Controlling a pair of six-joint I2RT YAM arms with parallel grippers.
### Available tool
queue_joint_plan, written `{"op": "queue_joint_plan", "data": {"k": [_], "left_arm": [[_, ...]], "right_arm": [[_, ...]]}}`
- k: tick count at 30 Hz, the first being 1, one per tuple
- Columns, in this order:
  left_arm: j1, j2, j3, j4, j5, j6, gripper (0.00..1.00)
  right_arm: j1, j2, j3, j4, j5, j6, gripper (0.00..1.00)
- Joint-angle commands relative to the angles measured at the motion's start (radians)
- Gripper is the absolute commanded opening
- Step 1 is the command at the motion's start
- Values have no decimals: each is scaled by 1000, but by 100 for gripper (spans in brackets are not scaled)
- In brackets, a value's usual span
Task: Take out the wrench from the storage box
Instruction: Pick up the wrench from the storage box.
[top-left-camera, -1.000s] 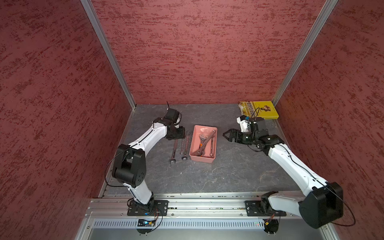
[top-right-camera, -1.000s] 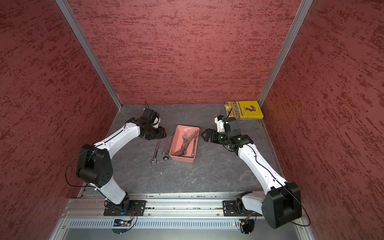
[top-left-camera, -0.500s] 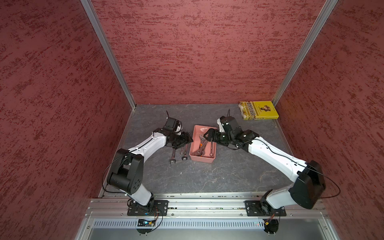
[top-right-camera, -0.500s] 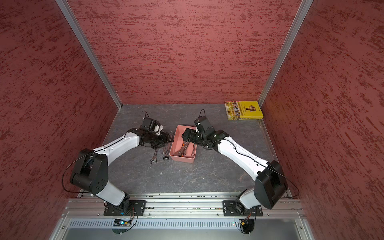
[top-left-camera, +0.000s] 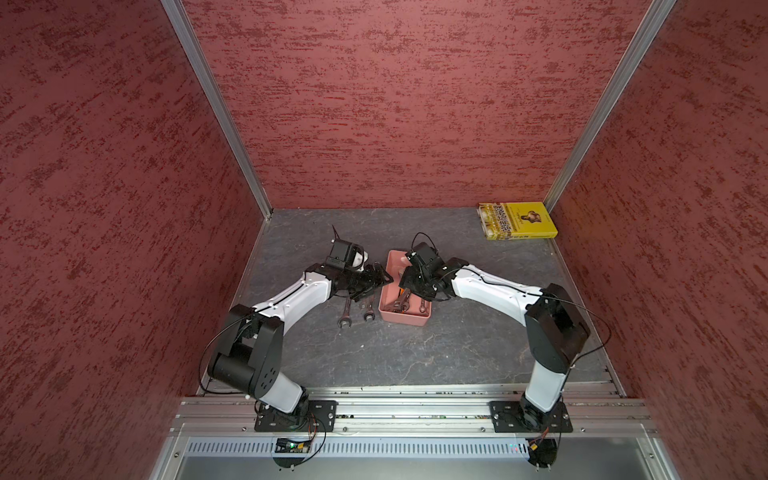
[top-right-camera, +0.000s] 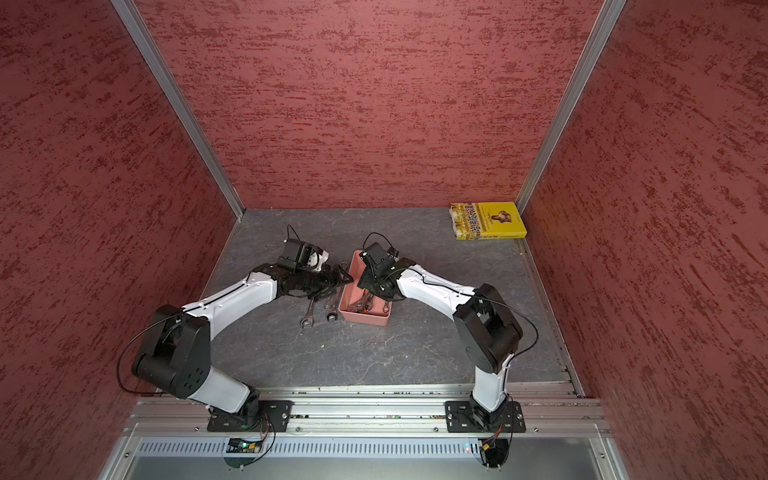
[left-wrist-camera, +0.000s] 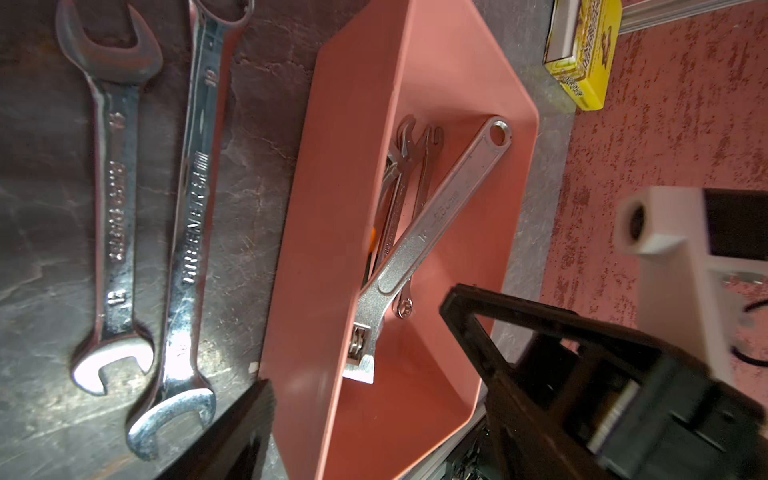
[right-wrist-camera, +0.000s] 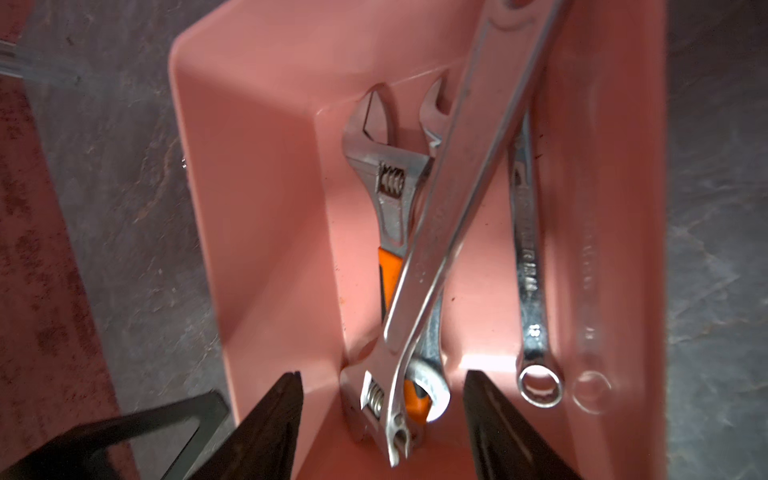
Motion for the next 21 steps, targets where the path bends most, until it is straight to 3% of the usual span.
{"op": "queue_joint_plan", "data": {"k": [1, 7, 21], "left_arm": [[10, -40, -21, 29, 10, -9, 87], [18, -63, -58, 41, 16, -19, 91], [17, -49, -120, 61, 31, -26, 95]], "right_arm": [[-7, 43, 35, -13, 55, 44, 62], [-25, 111, 72, 36, 43, 38, 51], [-25, 94, 47, 119, 18, 24, 2]]}}
